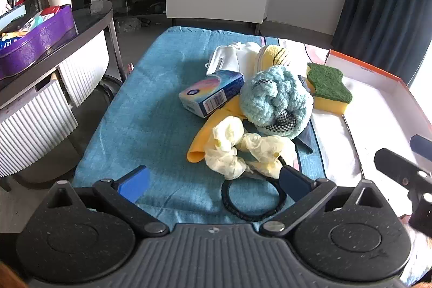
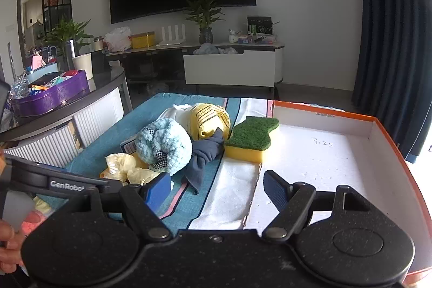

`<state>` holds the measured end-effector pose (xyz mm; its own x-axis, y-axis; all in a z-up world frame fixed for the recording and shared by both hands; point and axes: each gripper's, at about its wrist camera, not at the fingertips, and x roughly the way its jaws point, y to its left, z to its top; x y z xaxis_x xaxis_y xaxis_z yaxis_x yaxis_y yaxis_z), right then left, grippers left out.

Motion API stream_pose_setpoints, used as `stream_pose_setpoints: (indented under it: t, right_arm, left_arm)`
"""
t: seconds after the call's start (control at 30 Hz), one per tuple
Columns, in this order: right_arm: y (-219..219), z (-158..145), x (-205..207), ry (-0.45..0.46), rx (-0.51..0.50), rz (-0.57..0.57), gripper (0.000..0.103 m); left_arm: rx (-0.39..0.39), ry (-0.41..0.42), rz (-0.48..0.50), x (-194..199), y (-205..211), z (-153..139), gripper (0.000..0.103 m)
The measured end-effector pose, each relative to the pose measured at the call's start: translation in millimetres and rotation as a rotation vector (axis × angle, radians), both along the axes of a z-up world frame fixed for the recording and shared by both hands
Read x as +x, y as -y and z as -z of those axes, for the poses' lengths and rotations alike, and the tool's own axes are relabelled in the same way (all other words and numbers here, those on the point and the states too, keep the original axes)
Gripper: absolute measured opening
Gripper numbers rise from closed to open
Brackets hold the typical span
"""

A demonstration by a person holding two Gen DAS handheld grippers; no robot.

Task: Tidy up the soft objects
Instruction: 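Reach the left gripper to the cream latex gloves and close on them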

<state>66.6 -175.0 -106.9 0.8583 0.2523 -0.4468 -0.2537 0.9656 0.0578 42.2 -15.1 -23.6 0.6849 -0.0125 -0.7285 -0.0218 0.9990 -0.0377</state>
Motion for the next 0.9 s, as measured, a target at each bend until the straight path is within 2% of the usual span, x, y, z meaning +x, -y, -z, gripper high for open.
stream_pose_setpoints:
  t: [0.33, 0.9]
  right_arm:
    - [-1, 7, 18, -0.030, 0.018, 0.005, 0.089]
    - [-8, 13, 23, -0.040, 0.003, 0.007, 0.089]
  left_arm:
    - [0.018, -0.017, -0.003, 11, 6, 6, 0.103]
    - [0.021, -0.026, 0.006, 18, 12, 12, 0.103]
